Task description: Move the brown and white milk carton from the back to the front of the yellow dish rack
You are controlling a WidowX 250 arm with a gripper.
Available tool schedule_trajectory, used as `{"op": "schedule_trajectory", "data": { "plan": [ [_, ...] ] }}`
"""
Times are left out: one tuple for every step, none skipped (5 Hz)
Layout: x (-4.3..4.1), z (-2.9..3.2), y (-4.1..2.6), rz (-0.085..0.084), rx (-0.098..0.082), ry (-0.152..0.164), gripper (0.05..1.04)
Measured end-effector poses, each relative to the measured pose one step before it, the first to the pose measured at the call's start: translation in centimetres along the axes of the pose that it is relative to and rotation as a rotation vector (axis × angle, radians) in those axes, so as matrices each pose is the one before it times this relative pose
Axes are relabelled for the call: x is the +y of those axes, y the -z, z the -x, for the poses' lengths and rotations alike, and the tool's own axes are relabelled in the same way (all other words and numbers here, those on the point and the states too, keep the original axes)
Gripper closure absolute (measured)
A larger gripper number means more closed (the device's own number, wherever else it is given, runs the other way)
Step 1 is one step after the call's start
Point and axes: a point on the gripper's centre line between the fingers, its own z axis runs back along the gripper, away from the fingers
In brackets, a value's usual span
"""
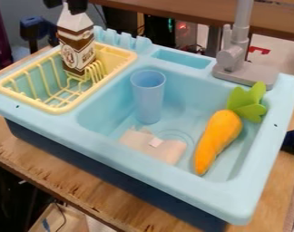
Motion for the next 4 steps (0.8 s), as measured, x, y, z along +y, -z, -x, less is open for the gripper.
{"op": "schedule_trajectory", "data": {
  "plan": [
    [-0.013,-0.147,0.288,0.0061,0.0020,-0.0053,0.083],
    [0.188,-0.466,1.126,0.0089,0.0144,-0.0054,0.083],
    [0.043,-0.453,0.563,0.0034,-0.0068,-0.0159,0.083],
    [0.167,-0.428,0.965,0.0098,0.0174,-0.0257,0.113]
  ]
}}
